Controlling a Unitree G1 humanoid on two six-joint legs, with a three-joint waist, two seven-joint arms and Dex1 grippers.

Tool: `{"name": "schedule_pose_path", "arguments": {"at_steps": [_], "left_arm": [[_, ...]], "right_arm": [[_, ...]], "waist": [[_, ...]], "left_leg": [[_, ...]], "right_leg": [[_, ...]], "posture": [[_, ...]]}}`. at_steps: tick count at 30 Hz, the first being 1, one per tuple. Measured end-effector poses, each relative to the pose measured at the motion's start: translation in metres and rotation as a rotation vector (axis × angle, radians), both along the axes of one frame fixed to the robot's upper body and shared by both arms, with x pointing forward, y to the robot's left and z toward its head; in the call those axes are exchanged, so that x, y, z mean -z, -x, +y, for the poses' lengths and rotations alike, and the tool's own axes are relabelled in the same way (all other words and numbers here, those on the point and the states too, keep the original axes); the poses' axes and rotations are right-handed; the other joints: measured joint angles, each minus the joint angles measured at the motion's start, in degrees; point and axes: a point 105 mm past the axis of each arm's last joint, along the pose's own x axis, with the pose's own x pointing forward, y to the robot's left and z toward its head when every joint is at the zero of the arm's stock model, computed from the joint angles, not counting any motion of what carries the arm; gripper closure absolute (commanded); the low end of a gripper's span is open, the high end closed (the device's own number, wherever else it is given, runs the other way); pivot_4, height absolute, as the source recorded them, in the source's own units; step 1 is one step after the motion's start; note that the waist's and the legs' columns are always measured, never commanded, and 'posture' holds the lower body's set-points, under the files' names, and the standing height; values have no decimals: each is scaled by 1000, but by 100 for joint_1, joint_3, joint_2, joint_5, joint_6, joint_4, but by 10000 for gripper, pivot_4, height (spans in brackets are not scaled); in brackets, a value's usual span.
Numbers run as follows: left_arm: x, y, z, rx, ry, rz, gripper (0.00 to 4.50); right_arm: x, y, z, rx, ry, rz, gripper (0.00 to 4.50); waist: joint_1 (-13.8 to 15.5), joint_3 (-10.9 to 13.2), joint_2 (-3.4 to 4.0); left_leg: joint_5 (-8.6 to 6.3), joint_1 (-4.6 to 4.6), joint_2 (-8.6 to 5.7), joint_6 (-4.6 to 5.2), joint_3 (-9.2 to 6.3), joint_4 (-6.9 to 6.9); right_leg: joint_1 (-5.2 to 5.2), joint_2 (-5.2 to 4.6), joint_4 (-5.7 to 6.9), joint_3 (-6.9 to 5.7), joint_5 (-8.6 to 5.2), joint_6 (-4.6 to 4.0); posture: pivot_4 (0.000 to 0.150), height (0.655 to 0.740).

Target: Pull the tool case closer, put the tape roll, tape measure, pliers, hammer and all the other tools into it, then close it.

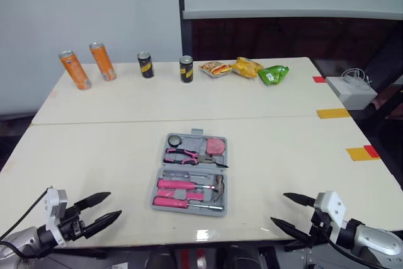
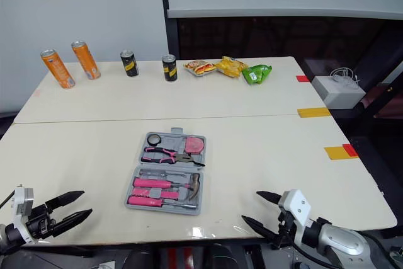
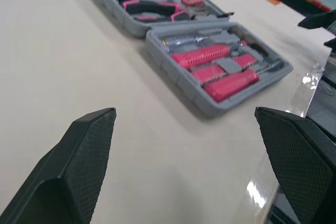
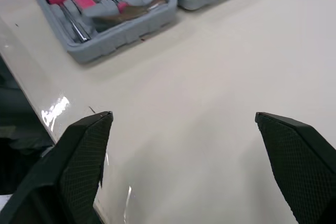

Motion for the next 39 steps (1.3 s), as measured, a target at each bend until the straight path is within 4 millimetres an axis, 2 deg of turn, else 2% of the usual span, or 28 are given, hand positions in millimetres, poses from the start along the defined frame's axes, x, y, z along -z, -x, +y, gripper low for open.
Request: {"name": "schedule_pose_path", "arguments": {"at_steps": [5,9,13,16,21,23,24,27,32,39], "left_arm": [[-9,-22,2,-47,-56,-58,0],[-22,-50,-5,-22,-116,-54,0],[-39,-85,-12,55,-162,-45,11962],[-42,-104,-20,130,-208,-18,21666],[-32,-128,-38,261,-308,44,38420],[-27,-135,-48,309,-355,54,44827],[-24,-137,-52,328,-372,56,44827],[-14,-140,-59,365,-416,80,44827],[-8,-148,-74,388,-443,66,44827],[1,-151,-83,405,-469,53,44827]], "right_arm": [[-4,-11,4,26,-15,-13,123],[-16,-34,27,-21,-6,-61,123],[-34,-65,55,-68,-15,-81,11830],[-42,-89,67,-90,24,-68,21745],[-27,-114,76,-131,179,28,38573],[-27,-120,81,-157,219,47,44917],[-27,-122,83,-166,233,49,44917],[-20,-123,82,-185,279,86,44917],[-11,-120,84,-220,330,142,44917],[-6,-120,93,-261,378,152,44917]], "waist": [[16,3,5],[6,4,5],[-5,3,10],[-11,2,12],[21,2,13],[20,1,13],[19,2,13],[8,2,13],[29,3,14],[17,3,14]], "left_leg": [[0,41,-2,1,-7,1],[1,40,-2,1,-10,1],[4,34,-6,2,-10,2],[4,29,-8,2,-9,3],[19,1,-12,25,-14,10],[22,-52,-13,25,-19,23],[22,-69,-11,24,-27,32],[18,-74,-8,19,-31,37],[11,-78,-7,10,-36,48],[5,-77,-7,-5,-34,55]], "right_leg": [[45,-3,-3,-4,-4,7],[44,-3,1,-8,17,-26],[37,-4,10,-7,26,-34],[29,-6,16,-6,27,-33],[-9,-10,42,-10,27,-30],[-42,-11,58,-11,30,-25],[-54,-10,63,-17,43,-4],[-55,-9,63,-23,43,-3],[-54,-11,66,-25,43,-9],[-53,-13,67,-24,52,-27]], "posture": [[1500,7400],[1500,7400],[1500,7400],[1500,7400],[1500,7400],[1500,7400],[1500,7400],[1500,7400],[1500,7400],[1500,7400]]}}
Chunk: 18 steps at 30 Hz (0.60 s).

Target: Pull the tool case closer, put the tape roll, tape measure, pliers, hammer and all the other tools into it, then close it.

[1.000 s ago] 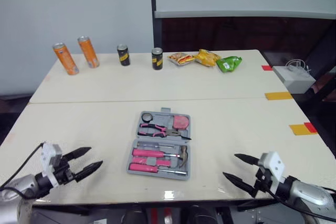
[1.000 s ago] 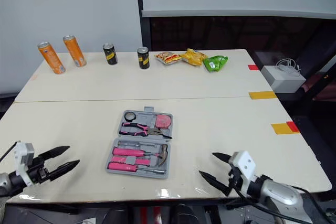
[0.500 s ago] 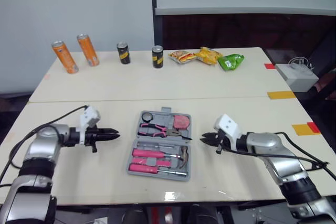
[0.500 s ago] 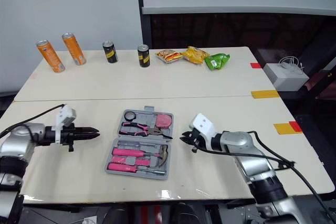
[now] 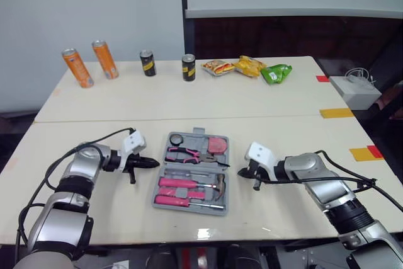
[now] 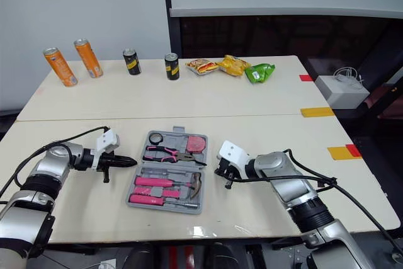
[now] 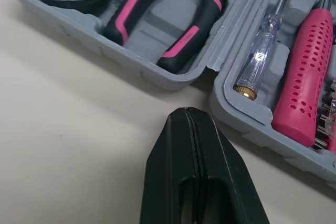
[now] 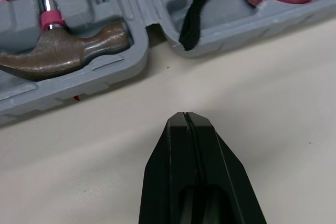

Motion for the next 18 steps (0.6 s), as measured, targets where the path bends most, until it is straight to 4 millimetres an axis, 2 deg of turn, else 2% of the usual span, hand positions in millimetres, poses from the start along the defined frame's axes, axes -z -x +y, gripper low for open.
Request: {"name": "schedule_pose_path", "arguments": {"at_steps": [3,10,18], "left_arm": [[5,-2,-5,3,-6,-8,44827],[6,-2,-14,32,0,-21,44827],[9,6,-17,50,10,-21,44827]], "right_arm": [[5,-3,6,-12,16,9,44917],[4,-8,27,-74,3,-15,44917],[4,-12,27,-149,37,-36,44917]], "waist": [[11,0,0],[10,2,1],[-3,2,2]], "left_leg": [[2,-2,0,0,0,5],[1,-3,1,0,0,7],[0,-4,1,0,3,6]], "right_leg": [[0,-1,1,0,2,-2],[0,-2,2,0,4,-3],[0,-3,-2,0,4,-3]], "posture": [[1500,7400],[1500,7400],[1500,7400]]}}
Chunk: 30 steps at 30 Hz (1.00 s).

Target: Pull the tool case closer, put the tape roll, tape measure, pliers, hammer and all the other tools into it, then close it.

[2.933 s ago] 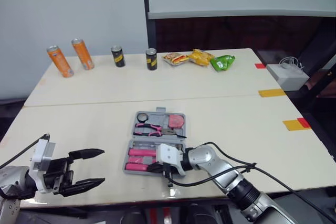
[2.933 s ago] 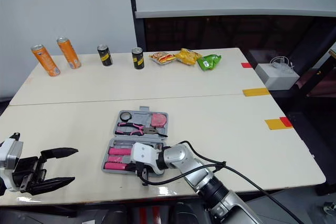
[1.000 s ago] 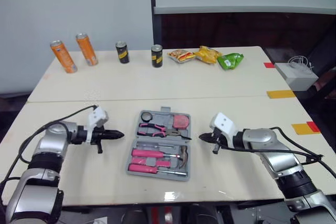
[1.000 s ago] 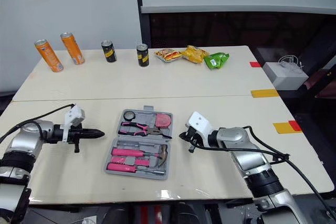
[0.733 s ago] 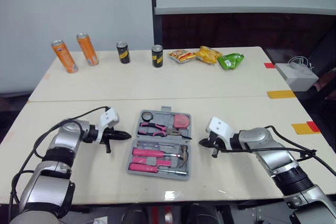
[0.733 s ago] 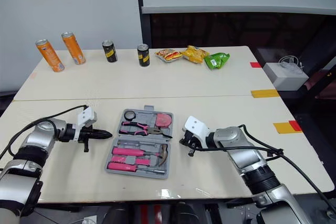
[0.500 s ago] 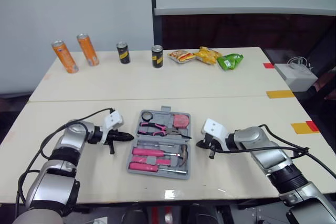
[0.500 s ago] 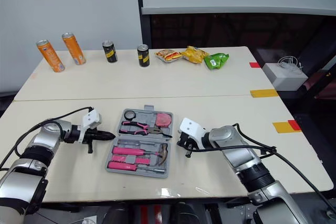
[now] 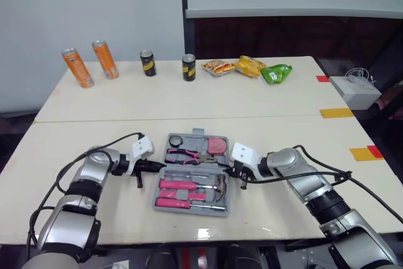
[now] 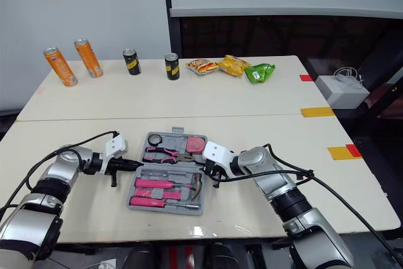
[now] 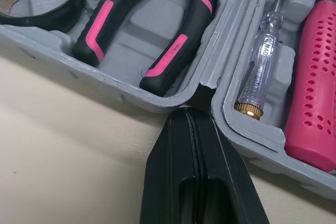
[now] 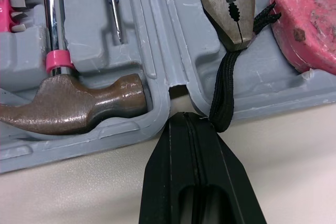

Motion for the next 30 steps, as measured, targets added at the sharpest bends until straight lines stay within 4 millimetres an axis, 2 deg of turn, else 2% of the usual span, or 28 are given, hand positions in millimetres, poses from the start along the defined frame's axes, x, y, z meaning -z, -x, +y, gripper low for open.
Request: {"name": "schedule_pose_path", "arguments": {"at_steps": [12,30], "left_arm": [[2,10,-1,-38,18,10,44827],[5,23,-10,-38,31,21,44827]], "right_arm": [[-1,-10,1,-37,15,-30,44917],[-2,-9,-5,-28,14,-30,44917]], "waist": [[-11,3,5],[1,7,11]], "left_leg": [[1,3,2,1,6,0],[-1,2,2,3,12,-10]], "right_leg": [[-1,0,0,2,0,-3],[-1,0,-18,3,0,-3]], "posture": [[1500,7400],[1500,7400]]}}
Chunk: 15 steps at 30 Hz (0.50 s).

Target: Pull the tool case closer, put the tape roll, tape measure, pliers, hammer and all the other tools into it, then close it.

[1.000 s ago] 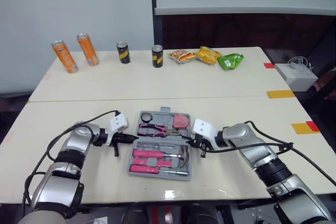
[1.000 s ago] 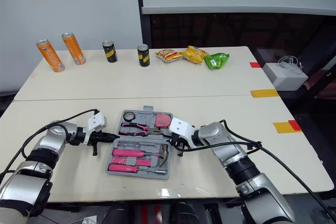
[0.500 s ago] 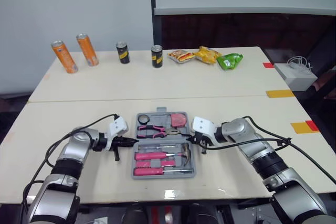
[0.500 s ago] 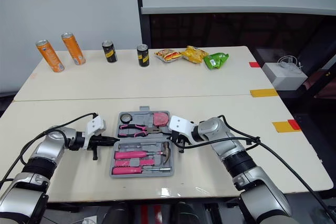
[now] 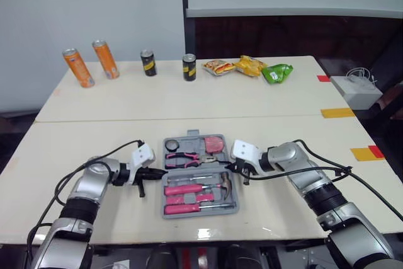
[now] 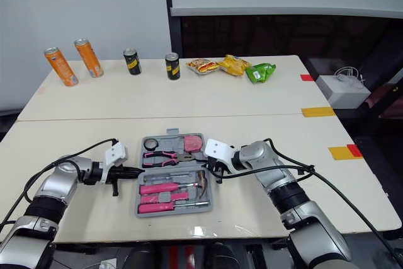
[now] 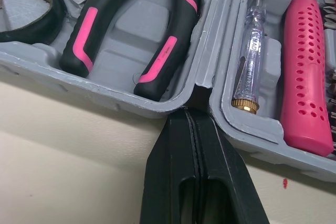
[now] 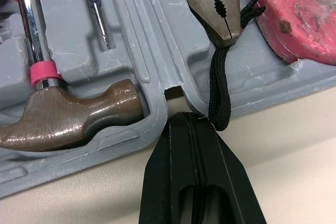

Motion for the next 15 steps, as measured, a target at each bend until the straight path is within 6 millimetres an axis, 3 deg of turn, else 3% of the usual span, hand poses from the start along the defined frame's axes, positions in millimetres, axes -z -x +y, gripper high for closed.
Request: {"name": "schedule_pose_path", "arguments": {"at_steps": [15], "left_arm": [[4,22,-10,34,16,24,44827]], "right_arm": [[3,31,-10,15,2,36,44917]], "waist": [[-8,3,6]], "left_leg": [[-3,3,0,1,6,-17]], "right_leg": [[1,0,-19,1,-1,1]], "posture": [[1500,7400]]}}
